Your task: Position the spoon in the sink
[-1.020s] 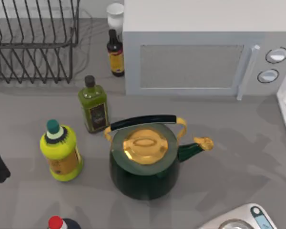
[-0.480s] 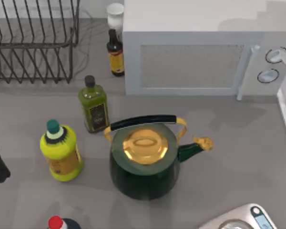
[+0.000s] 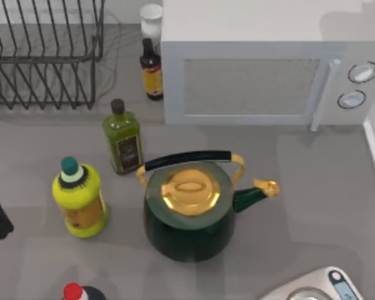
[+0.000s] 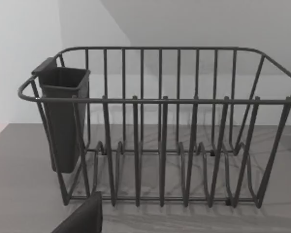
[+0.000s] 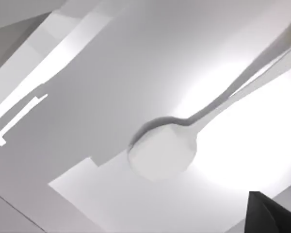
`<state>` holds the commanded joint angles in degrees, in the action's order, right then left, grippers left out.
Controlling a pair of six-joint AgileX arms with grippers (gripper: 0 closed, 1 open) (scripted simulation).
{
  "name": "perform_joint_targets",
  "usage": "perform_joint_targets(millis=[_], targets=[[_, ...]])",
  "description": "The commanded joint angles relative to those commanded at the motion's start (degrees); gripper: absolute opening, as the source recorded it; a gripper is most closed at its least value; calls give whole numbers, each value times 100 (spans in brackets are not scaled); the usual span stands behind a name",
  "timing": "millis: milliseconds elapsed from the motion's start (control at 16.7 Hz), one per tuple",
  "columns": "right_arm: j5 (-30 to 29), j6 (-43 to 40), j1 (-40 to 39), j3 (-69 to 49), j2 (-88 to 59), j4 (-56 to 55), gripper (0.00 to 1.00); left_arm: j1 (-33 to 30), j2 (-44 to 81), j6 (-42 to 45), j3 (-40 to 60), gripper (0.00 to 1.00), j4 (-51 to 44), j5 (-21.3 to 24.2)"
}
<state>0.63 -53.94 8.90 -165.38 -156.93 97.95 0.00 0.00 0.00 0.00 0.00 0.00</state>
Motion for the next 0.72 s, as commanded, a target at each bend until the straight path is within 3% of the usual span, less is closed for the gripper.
perform_joint_targets(millis=[480, 720], targets=[[3, 6, -16, 22, 36, -72, 0, 0, 0, 0, 0, 100, 0, 0], [5, 8, -21, 908, 316, -676, 0, 0, 0, 0, 0, 100, 0, 0]])
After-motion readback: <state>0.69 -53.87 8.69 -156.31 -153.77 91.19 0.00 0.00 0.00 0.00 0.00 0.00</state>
